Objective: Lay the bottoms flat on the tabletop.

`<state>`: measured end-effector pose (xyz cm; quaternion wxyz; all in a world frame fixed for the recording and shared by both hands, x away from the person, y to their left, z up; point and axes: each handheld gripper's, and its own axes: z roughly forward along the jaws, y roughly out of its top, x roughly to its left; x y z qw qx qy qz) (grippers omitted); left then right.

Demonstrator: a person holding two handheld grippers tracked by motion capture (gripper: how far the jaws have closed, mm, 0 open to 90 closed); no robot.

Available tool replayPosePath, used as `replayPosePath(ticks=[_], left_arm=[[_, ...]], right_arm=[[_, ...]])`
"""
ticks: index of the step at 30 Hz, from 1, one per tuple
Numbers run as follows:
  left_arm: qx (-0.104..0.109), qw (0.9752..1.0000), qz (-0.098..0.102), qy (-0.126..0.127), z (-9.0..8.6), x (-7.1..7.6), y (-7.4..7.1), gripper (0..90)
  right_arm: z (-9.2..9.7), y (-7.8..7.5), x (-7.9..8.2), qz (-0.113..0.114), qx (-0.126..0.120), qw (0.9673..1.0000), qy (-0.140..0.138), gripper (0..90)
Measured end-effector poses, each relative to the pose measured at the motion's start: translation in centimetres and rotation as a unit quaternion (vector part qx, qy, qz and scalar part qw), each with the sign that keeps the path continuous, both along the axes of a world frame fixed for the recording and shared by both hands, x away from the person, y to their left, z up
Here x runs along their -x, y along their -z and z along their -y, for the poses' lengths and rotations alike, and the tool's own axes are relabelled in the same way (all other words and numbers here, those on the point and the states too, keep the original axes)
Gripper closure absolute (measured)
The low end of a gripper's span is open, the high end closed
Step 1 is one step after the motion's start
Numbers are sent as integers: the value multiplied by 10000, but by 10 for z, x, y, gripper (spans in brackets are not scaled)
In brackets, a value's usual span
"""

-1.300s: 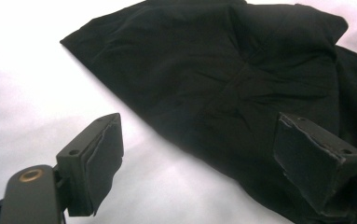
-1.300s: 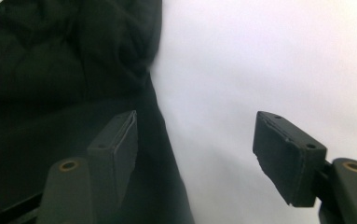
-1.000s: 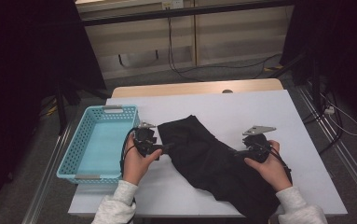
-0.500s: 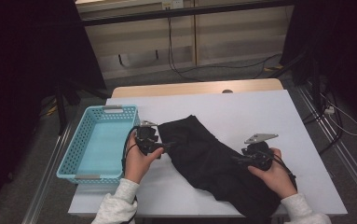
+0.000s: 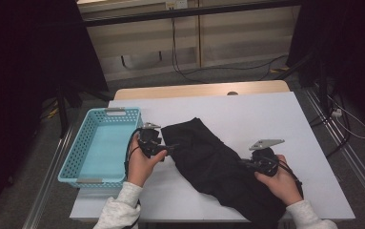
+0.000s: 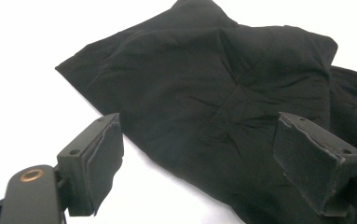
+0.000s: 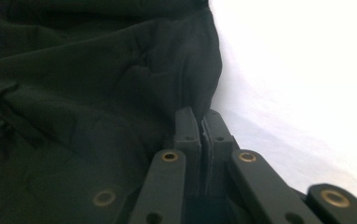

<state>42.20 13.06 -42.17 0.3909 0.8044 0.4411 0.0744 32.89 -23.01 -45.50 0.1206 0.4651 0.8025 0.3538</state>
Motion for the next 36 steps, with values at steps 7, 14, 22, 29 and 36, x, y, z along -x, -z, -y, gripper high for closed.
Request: replayPosePath(ticks=[7, 14, 22, 29, 36], left_arm=[[-35, 10000, 32, 24, 5, -6, -2, 172], [-73, 9999, -124, -93, 13, -27, 6, 192], [-201, 9995, -56, -243, 21, -51, 14, 223], [-295, 9987, -229, -350, 20, -70, 27, 198], [-441, 9986, -53, -286, 20, -76, 35, 197]], right_arm=[[27, -9, 1, 31, 111, 9997, 211, 872], [46, -8, 2, -6, 188, 9990, 397, 872], [59, -8, 2, 62, 218, 9980, 587, 872], [56, -6, 2, 262, 112, 9981, 546, 647], [50, -13, 4, 531, -136, 9971, 522, 455]])
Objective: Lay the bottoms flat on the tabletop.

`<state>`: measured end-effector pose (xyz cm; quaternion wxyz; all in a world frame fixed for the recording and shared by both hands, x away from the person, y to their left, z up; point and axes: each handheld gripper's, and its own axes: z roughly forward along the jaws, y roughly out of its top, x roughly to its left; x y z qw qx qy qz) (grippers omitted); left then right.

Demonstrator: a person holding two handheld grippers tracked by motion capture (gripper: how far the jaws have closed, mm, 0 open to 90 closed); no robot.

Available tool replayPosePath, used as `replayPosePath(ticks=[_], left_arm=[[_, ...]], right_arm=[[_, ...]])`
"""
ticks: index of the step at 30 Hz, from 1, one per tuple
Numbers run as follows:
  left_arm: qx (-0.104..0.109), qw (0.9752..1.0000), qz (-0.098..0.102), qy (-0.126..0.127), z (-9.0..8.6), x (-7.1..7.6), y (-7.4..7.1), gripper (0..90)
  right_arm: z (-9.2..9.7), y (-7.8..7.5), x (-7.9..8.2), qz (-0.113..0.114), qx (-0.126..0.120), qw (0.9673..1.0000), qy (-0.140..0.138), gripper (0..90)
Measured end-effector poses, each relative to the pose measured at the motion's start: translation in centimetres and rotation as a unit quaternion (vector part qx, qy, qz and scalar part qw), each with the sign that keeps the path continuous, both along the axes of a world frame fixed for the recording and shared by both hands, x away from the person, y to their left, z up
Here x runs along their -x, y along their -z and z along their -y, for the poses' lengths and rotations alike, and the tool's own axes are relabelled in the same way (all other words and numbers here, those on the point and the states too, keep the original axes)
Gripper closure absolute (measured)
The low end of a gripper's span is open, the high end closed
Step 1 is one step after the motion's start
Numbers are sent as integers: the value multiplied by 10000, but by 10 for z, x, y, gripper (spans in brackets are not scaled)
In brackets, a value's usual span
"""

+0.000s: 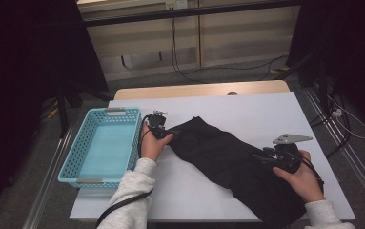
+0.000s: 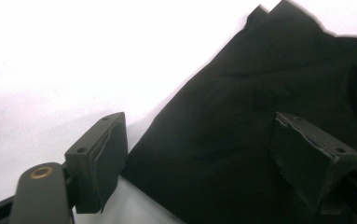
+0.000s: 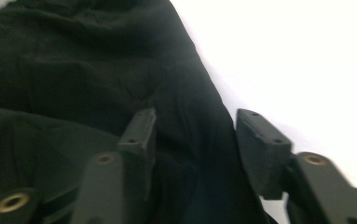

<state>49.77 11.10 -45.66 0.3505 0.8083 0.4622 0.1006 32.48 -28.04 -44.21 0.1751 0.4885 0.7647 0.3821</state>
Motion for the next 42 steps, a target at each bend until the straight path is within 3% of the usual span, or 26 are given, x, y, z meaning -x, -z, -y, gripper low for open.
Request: replayPosePath(ticks=[5, 8, 10, 12, 13, 15, 17, 23, 28, 30, 34, 37, 42], left_arm=[[-98, 9999, 91, 72, 5, 5, 0, 307], [-170, 9997, 94, 123, 5, 4, -1, 322], [-439, 9988, 187, 114, 4, 2, -3, 346], [-372, 9991, 171, 72, -1, -1, 0, 257], [-273, 9994, 210, 103, -3, -1, 1, 252], [-354, 9988, 275, 208, -2, 0, 2, 242], [-303, 9990, 265, 195, -1, 2, 2, 245], [-363, 9988, 50, 321, 10, 10, -3, 375], [-221, 9988, -201, 382, 14, 13, -7, 654], [-53, 9984, -385, 415, 16, 14, -7, 798], [-205, 9983, -425, 355, 21, 13, -12, 846], [-163, 9983, -486, 269, 16, 10, -17, 850], [-198, 9993, -304, 100, 6, 6, -31, 852]], right_arm=[[-3, -1, 1, 51, -11, 10000, -61, 420], [-6, -1, 2, 69, 13, 9999, -115, 410], [-7, -1, 2, 79, 19, 9999, -130, 399], [-7, -2, 2, 90, -4, 9998, -148, 392], [-7, -2, 2, 99, -6, 9998, -152, 390], [-7, -1, 2, 103, -19, 9998, -152, 385], [-8, -1, 2, 88, -5, 9998, -164, 384], [-10, -2, 2, 131, 16, 9998, -146, 382], [-15, -3, 1, 161, 41, 9996, -209, 376], [-16, -3, 1, 157, 56, 9996, -207, 372], [-16, -3, 1, 176, 60, 9996, -204, 357], [-14, -4, 1, 238, 47, 9996, -157, 349], [-11, -6, 1, 265, 20, 9996, -113, 340]])
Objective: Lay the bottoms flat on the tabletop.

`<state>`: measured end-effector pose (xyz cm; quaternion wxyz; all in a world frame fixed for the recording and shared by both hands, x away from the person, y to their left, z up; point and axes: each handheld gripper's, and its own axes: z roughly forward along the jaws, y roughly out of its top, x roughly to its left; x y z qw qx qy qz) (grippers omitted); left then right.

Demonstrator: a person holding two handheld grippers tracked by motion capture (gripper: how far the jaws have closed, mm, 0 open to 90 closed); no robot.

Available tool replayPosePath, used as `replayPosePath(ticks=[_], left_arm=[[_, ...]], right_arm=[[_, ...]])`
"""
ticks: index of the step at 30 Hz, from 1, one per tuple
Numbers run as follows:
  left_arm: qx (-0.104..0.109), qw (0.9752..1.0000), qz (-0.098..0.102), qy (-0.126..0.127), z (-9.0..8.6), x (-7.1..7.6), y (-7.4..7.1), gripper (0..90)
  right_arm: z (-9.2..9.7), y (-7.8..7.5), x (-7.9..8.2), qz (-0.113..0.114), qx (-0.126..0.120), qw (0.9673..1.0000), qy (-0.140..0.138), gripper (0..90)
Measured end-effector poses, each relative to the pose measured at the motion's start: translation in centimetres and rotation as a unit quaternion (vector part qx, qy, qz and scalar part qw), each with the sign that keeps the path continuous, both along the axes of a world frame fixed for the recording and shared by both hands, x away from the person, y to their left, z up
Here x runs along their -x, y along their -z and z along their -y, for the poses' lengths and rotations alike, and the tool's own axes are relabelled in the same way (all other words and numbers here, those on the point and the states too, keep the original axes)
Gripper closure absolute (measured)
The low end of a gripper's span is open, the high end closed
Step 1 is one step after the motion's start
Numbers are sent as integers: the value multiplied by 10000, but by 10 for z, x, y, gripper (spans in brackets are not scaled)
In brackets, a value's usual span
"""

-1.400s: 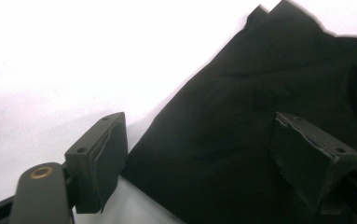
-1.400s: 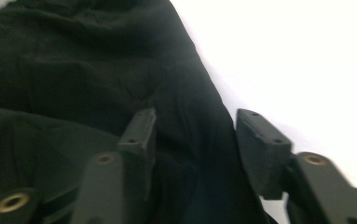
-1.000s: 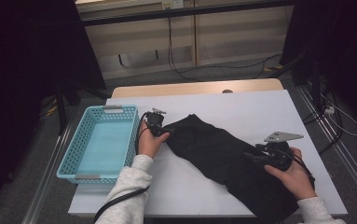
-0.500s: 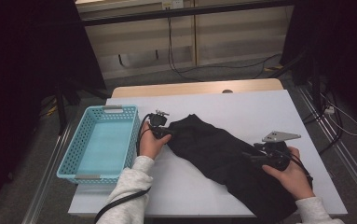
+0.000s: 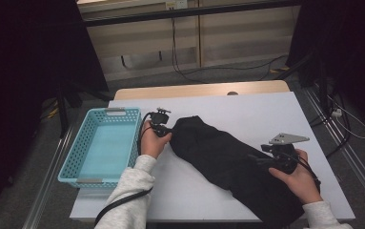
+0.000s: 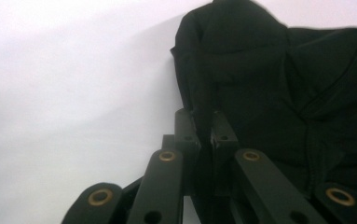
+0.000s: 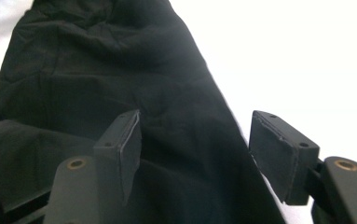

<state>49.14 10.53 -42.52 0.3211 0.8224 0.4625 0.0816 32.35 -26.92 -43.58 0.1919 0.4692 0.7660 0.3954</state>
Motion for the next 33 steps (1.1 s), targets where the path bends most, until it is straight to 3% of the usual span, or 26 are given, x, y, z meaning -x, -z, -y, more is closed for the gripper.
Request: replayPosePath(ticks=[9, 18, 20, 22, 24, 27, 33], left_arm=[[-31, 9992, 290, -275, -22, -12, -20, 852], [-87, 9987, 274, -413, -36, -25, -29, 840], [-105, 9986, 318, -403, -36, -24, -30, 771], [-11, 9985, 366, -410, -37, -23, -31, 592], [-4, 9983, 390, -424, -35, -20, -33, 501], [30, 9988, 366, -317, -31, -14, -32, 420], [85, 9995, 302, -15, -17, 1, -27, 345]], right_arm=[[2, -2, 0, 18, 1, 10000, 31, 330], [10, -6, 3, 48, -34, 9999, 112, 314], [12, -6, 3, 45, -22, 9999, 152, 303], [14, -6, 5, 33, -29, 9998, 211, 293], [16, -6, 6, 22, -38, 9997, 228, 287], [20, -6, 11, -17, -18, 9996, 265, 281], [31, -4, 23, -54, -29, 9991, 415, 270]])
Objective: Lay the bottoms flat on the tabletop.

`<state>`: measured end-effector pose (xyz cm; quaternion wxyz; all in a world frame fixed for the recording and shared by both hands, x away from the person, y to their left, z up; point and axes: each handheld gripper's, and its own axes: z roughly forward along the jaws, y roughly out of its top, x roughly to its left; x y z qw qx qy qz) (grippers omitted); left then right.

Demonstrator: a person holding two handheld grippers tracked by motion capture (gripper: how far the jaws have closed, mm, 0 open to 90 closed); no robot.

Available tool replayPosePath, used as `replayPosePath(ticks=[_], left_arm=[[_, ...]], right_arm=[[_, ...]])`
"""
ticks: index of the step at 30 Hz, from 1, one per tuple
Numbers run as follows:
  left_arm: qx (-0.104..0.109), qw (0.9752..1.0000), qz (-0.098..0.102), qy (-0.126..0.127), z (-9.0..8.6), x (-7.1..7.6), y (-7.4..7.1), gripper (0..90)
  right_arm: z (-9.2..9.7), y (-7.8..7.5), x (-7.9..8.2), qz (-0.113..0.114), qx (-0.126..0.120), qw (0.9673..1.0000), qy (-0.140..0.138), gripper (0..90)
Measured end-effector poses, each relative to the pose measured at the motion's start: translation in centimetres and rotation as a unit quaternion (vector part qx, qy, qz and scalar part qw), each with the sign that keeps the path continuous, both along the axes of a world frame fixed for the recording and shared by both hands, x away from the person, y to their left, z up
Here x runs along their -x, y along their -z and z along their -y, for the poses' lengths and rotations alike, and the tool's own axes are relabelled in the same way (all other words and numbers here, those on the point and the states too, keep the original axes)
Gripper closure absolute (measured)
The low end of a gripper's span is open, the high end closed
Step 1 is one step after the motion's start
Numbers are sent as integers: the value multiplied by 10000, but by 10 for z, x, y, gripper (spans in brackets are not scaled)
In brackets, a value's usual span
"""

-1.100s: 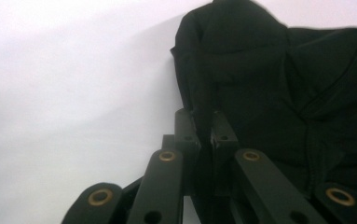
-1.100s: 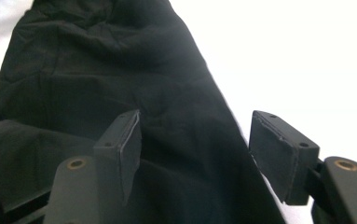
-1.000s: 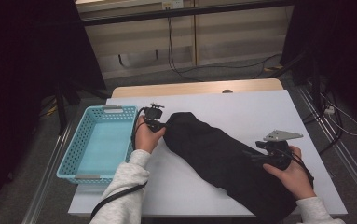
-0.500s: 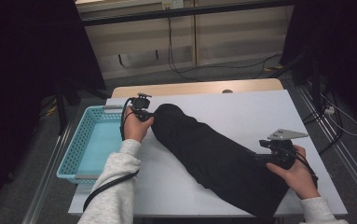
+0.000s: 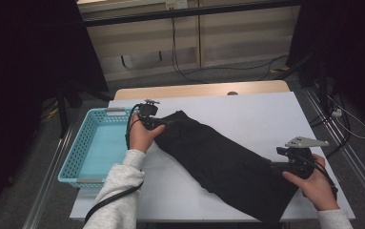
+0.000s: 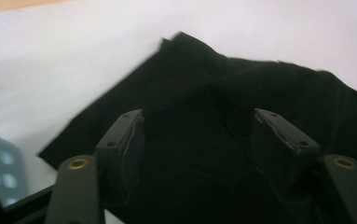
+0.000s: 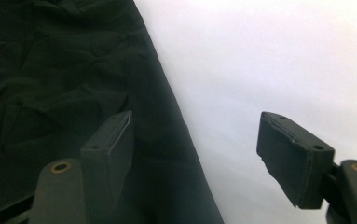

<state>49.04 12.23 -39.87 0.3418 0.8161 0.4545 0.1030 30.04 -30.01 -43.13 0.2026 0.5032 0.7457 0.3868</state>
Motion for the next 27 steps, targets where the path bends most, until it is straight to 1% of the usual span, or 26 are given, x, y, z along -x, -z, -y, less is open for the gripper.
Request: replayPosePath(ticks=[4, 8, 9, 10, 11, 14, 15, 18, 19, 20, 21, 23, 25, 27], left_arm=[[62, 9997, 5, 256, 11, 10, 2, 321], [129, 9989, 25, 440, 23, 18, 6, 285], [117, 9987, 28, 488, 25, 20, 8, 280], [65, 9985, 33, 549, 27, 21, 10, 275], [62, 9981, -1, 610, 28, 23, 11, 268], [108, 9974, -33, 708, 32, 26, 18, 258], [122, 9973, -26, 718, 32, 28, 20, 255], [128, 9970, -13, 768, 32, 31, 27, 251], [138, 9969, -7, 774, 32, 32, 29, 246], [176, 9969, -12, 769, 31, 32, 32, 237], [156, 9969, -17, 777, 30, 33, 33, 227], [202, 9965, -46, 812, 29, 36, 37, 221], [208, 9966, -80, 799, 30, 36, 39, 221], [186, 9968, -3, 780, 30, 37, 38, 220]], right_arm=[[5, 3, 7, -96, 75, 9999, 93, 259], [10, 6, 12, -181, 96, 9995, 259, 227], [11, 6, 13, -209, 109, 9993, 292, 224], [12, 6, 14, -221, 102, 9992, 321, 232], [13, 6, 16, -252, 118, 9991, 331, 246], [14, 7, 21, -296, 180, 9987, 383, 265], [15, 7, 22, -322, 203, 9985, 405, 293], [16, 6, 30, -281, 283, 9986, 346, 414], [17, 6, 32, -248, 329, 9986, 335, 441], [18, 5, 35, -250, 310, 9987, 310, 473], [19, 4, 38, -298, 268, 9987, 318, 495], [20, 5, 43, -302, 301, 9985, 335, 539], [20, 7, 47, -390, 332, 9981, 329, 571], [19, 11, 48, -438, 438, 9975, 352, 611]])
